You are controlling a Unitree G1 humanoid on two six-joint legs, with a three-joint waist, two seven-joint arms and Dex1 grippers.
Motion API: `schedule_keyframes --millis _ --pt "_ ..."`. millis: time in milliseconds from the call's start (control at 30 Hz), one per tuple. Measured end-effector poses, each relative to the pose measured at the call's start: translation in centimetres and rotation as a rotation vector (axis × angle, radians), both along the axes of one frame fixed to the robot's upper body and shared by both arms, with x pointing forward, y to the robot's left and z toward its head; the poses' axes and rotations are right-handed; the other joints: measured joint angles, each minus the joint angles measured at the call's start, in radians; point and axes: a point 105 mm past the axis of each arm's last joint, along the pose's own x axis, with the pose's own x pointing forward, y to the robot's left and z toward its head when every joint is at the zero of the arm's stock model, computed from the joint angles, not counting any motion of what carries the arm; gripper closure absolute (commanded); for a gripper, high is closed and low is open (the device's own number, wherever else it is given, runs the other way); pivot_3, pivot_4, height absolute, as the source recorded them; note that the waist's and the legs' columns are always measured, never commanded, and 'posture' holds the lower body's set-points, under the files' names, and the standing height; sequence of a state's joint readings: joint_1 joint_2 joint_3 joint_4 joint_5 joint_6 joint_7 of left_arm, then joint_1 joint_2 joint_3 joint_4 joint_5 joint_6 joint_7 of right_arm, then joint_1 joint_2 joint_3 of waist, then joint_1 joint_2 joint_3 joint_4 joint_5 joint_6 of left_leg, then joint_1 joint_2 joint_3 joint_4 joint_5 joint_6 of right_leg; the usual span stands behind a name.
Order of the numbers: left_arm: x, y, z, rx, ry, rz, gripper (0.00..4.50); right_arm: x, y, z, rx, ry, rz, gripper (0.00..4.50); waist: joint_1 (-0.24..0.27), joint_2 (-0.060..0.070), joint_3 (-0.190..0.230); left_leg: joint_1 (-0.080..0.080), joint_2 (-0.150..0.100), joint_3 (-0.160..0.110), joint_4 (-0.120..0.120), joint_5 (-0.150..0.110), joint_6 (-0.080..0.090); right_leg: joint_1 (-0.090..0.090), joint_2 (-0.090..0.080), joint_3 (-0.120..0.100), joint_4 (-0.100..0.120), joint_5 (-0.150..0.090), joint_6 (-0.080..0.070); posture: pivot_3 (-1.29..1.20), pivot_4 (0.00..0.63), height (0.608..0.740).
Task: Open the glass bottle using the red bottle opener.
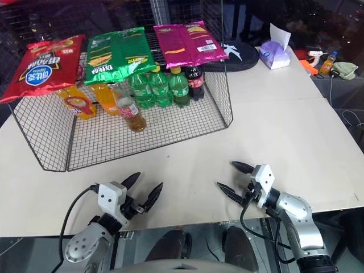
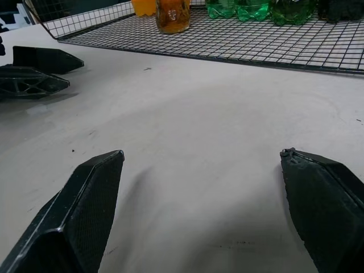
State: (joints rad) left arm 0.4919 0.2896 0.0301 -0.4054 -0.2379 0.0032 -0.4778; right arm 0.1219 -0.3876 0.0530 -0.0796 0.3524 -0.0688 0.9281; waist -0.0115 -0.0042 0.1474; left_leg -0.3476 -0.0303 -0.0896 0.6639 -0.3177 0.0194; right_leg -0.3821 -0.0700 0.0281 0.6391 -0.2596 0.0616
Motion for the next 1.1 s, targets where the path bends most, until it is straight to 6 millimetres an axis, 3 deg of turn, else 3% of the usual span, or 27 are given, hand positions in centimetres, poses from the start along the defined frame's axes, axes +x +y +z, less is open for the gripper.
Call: schedule_keyframes --millis 867,1100 --pt "0.3 -0.3 0.2 -0.027 -0.019 0.028 0.0 1.0 0.2 0.2 -0.024 -0.032 0.034 0.07 -0.001 -0.002 0.003 0.0 0.0 0.0 0.0 0.0 0.0 0.0 0.0 -0.001 0.0 0.0 0.0 0.0 0.15 0.74" --pt "1.3 3.0 0.6 0.004 -0.089 0.171 0.0 0.7 0.9 0.6 -0.002 -0.002 0.093 0.07 -0.001 -0.001 0.008 0.0 0.0 0.0 0.0 0.0 0.0 0.0 0.0 -0.002 0.0 0.0 0.0 0.0 0.15 0.74"
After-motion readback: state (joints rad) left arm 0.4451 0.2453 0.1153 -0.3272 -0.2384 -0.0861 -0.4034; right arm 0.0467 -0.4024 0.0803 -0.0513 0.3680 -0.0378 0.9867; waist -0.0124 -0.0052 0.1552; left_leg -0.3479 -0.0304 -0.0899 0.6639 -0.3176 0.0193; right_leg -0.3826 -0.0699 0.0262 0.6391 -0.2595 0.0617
